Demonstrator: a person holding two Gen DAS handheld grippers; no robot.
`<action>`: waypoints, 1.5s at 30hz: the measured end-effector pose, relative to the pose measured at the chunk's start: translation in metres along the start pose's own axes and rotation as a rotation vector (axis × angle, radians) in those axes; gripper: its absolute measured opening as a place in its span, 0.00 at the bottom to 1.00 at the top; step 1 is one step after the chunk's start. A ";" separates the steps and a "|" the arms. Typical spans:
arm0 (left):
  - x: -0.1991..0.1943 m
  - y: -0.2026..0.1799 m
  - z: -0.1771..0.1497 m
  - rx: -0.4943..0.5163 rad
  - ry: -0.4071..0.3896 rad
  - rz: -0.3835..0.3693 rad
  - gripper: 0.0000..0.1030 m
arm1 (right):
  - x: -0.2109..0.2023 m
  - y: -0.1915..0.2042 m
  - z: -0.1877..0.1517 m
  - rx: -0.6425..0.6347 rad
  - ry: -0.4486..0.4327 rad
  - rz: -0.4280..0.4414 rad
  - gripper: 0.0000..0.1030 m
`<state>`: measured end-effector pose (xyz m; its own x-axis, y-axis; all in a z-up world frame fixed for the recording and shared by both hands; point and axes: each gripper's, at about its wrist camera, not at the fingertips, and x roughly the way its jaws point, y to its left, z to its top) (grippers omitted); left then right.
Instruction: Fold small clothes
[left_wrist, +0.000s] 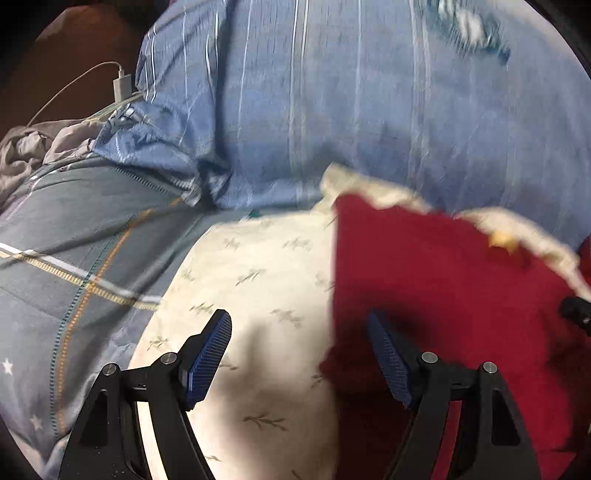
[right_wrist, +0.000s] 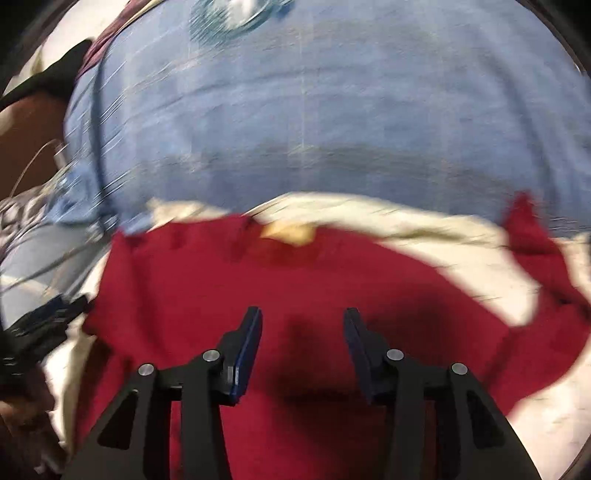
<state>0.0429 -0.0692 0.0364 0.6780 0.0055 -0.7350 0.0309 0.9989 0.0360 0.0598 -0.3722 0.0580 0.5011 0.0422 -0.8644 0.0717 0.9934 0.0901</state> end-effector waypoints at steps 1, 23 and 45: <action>0.009 0.001 -0.001 0.009 0.027 0.029 0.75 | 0.011 0.008 -0.001 -0.022 0.017 0.000 0.46; 0.015 0.026 0.011 -0.077 0.082 0.049 0.73 | 0.098 0.131 0.042 -0.193 0.069 0.044 0.38; -0.023 0.013 0.008 -0.108 -0.026 -0.001 0.73 | -0.019 0.081 -0.028 -0.209 0.015 0.047 0.55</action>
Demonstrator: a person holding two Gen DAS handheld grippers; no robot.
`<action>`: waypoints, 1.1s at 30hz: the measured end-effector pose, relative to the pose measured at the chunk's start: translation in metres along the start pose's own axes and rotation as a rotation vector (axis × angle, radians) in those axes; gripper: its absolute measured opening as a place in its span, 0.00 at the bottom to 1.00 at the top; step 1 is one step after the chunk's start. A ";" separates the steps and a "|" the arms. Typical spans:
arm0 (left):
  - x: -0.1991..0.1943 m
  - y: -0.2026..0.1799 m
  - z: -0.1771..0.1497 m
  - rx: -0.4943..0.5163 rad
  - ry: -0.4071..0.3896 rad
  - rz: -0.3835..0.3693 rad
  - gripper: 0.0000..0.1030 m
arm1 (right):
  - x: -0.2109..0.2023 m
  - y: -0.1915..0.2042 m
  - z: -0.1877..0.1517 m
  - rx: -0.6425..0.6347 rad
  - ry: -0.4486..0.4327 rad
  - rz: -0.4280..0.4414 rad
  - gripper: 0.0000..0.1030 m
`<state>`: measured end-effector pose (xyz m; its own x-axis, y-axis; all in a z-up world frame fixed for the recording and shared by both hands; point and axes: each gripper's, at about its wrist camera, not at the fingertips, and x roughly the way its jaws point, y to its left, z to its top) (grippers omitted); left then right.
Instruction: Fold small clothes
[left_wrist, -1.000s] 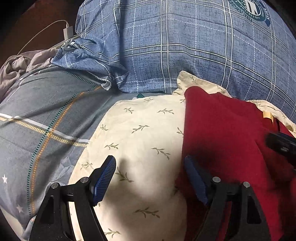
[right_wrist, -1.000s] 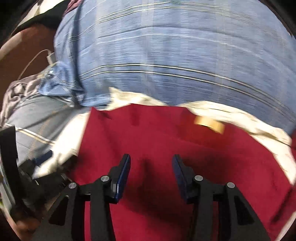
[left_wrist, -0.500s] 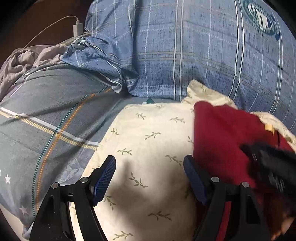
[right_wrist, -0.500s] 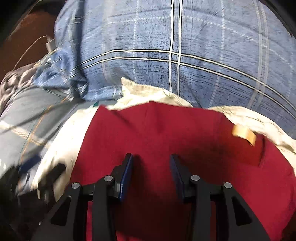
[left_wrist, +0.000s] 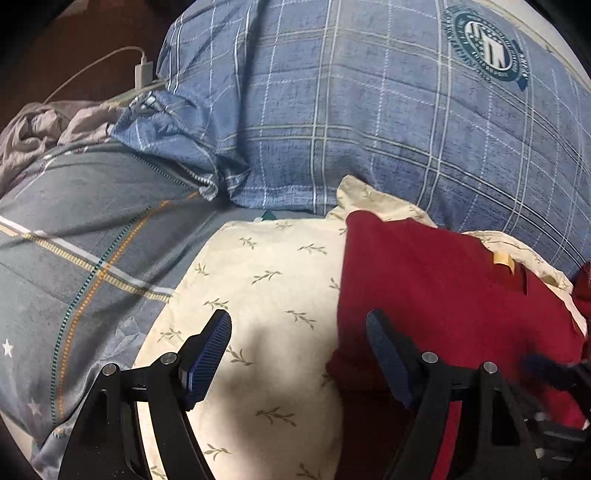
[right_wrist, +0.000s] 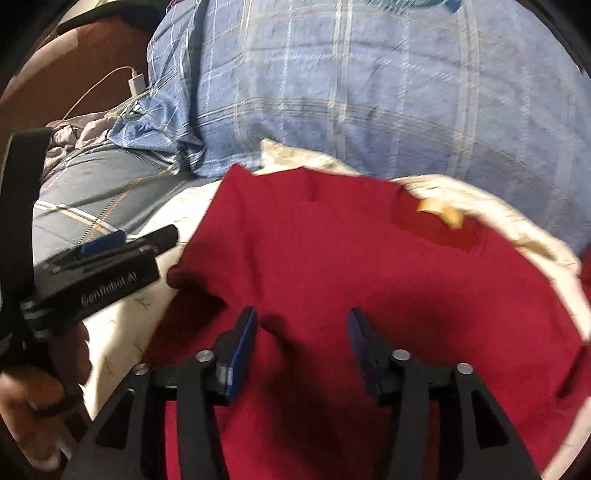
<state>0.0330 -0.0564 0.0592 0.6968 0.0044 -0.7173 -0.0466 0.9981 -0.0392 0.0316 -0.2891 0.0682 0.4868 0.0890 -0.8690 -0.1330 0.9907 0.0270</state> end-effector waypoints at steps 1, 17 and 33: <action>-0.001 -0.001 -0.001 0.003 -0.002 0.001 0.73 | -0.004 -0.006 -0.001 -0.002 -0.008 -0.028 0.56; 0.025 -0.026 -0.009 0.047 0.112 -0.046 0.73 | 0.014 -0.095 -0.031 0.198 0.048 -0.139 0.68; 0.008 -0.039 -0.020 0.091 0.051 -0.037 0.74 | -0.034 -0.082 -0.054 0.210 -0.004 -0.097 0.69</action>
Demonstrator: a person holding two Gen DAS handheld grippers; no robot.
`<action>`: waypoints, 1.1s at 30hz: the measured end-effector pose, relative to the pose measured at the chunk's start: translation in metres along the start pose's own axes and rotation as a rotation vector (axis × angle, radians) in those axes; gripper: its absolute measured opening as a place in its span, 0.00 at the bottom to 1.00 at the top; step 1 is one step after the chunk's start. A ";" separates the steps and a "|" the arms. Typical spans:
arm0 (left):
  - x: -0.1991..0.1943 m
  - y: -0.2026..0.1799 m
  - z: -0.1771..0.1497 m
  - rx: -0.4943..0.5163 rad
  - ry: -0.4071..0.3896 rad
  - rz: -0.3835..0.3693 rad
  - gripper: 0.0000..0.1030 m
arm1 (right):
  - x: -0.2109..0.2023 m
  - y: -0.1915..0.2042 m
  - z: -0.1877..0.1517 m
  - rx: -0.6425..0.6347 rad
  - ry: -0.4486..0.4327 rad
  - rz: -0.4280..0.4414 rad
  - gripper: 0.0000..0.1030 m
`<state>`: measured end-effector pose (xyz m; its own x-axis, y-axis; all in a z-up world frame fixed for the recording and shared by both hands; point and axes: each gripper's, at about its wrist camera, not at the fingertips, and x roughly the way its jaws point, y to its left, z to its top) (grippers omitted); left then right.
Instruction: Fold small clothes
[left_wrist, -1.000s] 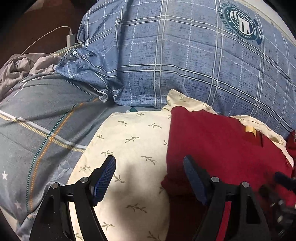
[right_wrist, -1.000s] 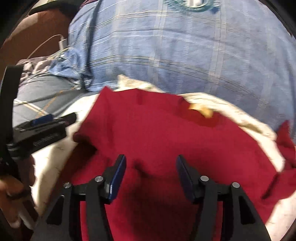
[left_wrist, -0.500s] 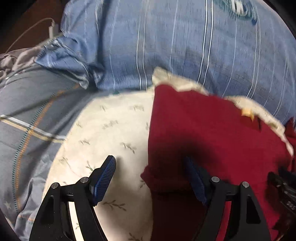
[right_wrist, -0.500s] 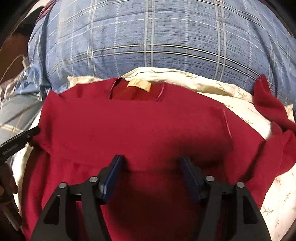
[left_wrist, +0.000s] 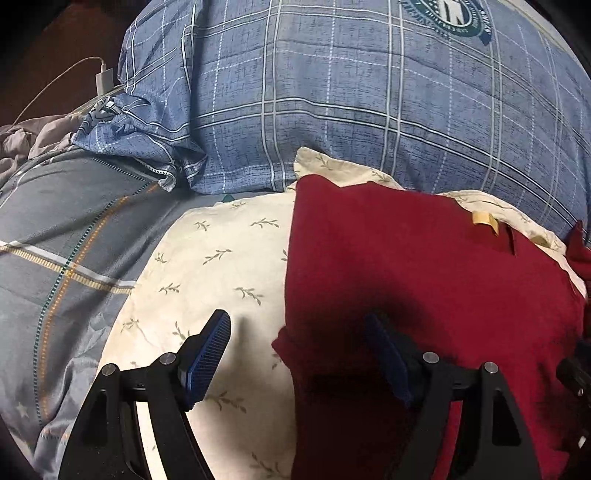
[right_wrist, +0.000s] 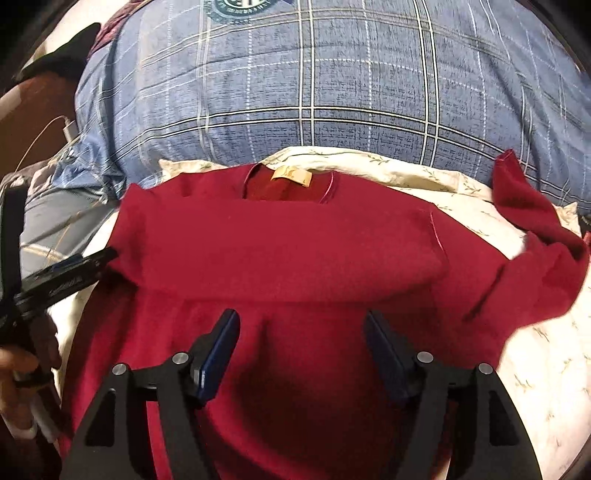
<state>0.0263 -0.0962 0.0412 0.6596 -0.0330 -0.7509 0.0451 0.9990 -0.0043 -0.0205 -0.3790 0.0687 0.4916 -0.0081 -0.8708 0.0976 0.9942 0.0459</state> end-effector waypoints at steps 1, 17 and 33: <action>-0.005 0.000 -0.003 0.001 -0.005 -0.006 0.74 | -0.004 0.001 -0.006 -0.003 0.001 0.002 0.69; -0.086 -0.007 -0.044 0.054 -0.079 -0.064 0.74 | -0.074 -0.005 -0.072 0.059 0.015 -0.055 0.72; -0.088 -0.025 -0.067 0.070 -0.048 -0.093 0.74 | -0.063 -0.019 -0.061 0.139 -0.037 -0.059 0.72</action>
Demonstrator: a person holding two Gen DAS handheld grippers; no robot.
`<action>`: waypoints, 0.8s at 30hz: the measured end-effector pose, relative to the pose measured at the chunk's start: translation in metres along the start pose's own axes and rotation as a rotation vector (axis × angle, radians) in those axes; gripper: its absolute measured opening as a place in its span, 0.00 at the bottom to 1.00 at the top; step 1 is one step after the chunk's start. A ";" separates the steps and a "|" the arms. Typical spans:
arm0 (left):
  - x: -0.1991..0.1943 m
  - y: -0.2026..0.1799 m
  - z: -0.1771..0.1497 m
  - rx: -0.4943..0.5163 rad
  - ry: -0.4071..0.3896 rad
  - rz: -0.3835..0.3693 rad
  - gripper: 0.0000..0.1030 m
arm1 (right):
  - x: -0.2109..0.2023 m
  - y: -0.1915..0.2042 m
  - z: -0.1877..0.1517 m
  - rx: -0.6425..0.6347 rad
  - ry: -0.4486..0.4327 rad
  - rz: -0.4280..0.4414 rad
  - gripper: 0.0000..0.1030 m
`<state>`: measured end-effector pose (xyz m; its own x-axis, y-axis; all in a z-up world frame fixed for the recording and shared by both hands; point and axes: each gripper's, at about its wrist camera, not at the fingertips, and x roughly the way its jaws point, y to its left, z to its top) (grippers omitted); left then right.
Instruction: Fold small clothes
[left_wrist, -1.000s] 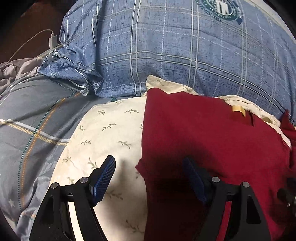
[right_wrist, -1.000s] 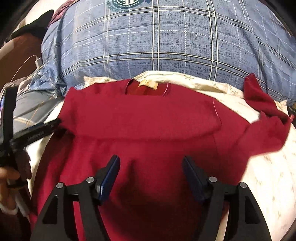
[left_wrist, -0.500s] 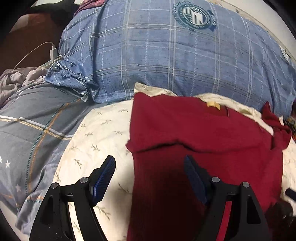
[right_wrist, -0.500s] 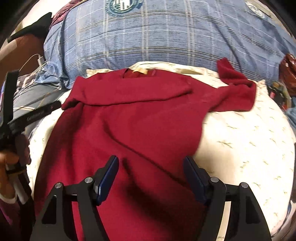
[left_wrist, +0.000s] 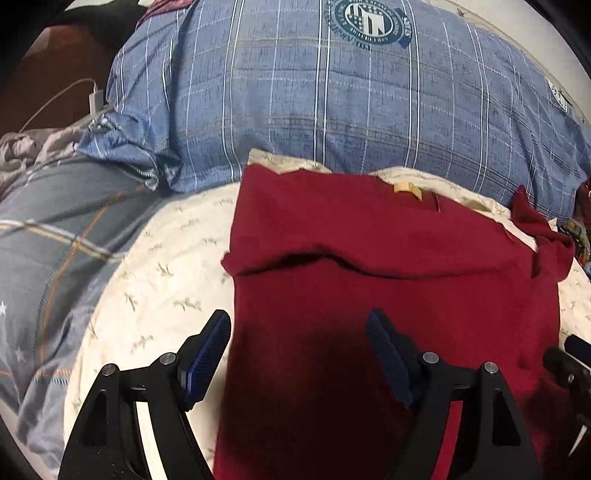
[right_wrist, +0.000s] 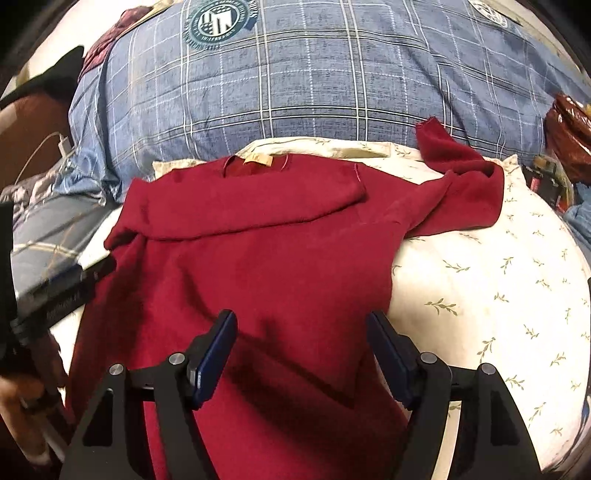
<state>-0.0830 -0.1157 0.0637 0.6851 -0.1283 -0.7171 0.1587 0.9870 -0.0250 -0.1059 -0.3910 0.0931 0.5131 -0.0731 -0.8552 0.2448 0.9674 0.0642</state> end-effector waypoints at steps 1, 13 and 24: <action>0.000 0.000 0.001 0.002 0.007 0.002 0.74 | 0.000 -0.001 0.001 0.004 0.005 0.007 0.72; 0.018 -0.012 0.013 0.063 -0.030 -0.068 0.74 | 0.036 -0.091 0.082 0.054 -0.052 -0.201 0.73; 0.044 -0.009 0.025 0.095 -0.021 -0.078 0.74 | 0.138 -0.164 0.200 0.086 0.015 -0.327 0.73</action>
<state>-0.0360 -0.1323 0.0499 0.6827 -0.2069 -0.7007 0.2776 0.9606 -0.0132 0.0887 -0.6080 0.0676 0.3836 -0.3724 -0.8451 0.4638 0.8690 -0.1724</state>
